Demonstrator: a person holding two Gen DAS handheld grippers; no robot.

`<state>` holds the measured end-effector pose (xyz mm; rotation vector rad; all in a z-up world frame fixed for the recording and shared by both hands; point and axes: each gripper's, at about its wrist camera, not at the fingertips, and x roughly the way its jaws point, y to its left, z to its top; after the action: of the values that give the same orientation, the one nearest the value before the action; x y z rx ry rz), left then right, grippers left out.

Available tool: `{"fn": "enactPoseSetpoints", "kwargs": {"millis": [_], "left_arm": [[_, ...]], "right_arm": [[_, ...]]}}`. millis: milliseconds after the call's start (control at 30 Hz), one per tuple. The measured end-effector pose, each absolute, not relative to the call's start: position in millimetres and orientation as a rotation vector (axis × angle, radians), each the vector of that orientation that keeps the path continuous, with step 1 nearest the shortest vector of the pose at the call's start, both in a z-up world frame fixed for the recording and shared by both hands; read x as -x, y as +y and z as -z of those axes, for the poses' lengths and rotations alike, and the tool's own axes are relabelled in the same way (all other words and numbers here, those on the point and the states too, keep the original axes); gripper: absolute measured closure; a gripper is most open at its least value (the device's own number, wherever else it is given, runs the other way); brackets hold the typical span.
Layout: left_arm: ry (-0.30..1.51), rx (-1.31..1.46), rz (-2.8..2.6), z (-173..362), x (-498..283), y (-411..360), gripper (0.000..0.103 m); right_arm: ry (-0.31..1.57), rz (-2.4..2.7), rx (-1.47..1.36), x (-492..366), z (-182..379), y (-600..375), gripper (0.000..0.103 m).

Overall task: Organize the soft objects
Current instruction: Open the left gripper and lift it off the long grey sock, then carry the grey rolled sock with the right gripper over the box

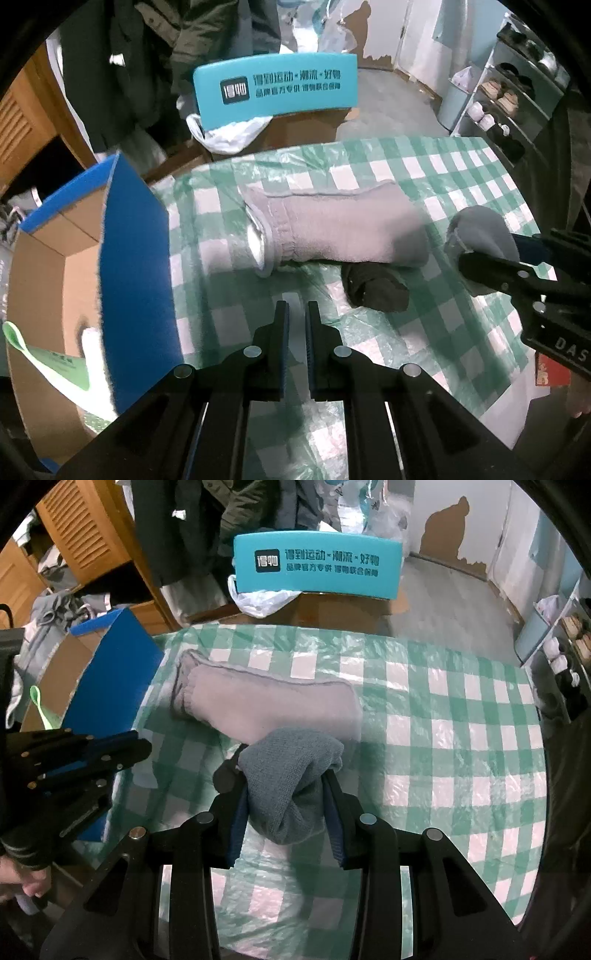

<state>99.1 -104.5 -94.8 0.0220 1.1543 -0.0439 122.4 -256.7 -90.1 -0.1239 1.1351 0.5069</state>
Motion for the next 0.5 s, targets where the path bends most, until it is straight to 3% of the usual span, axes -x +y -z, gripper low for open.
{"fn": "enactPoseSetpoints", "kwargs": {"millis": [500], "left_arm": [[1.070, -0.032, 0.030, 61, -77, -87, 0.095]], "right_arm": [[1.080, -0.532, 0.147, -105, 63, -235, 0.066]]}}
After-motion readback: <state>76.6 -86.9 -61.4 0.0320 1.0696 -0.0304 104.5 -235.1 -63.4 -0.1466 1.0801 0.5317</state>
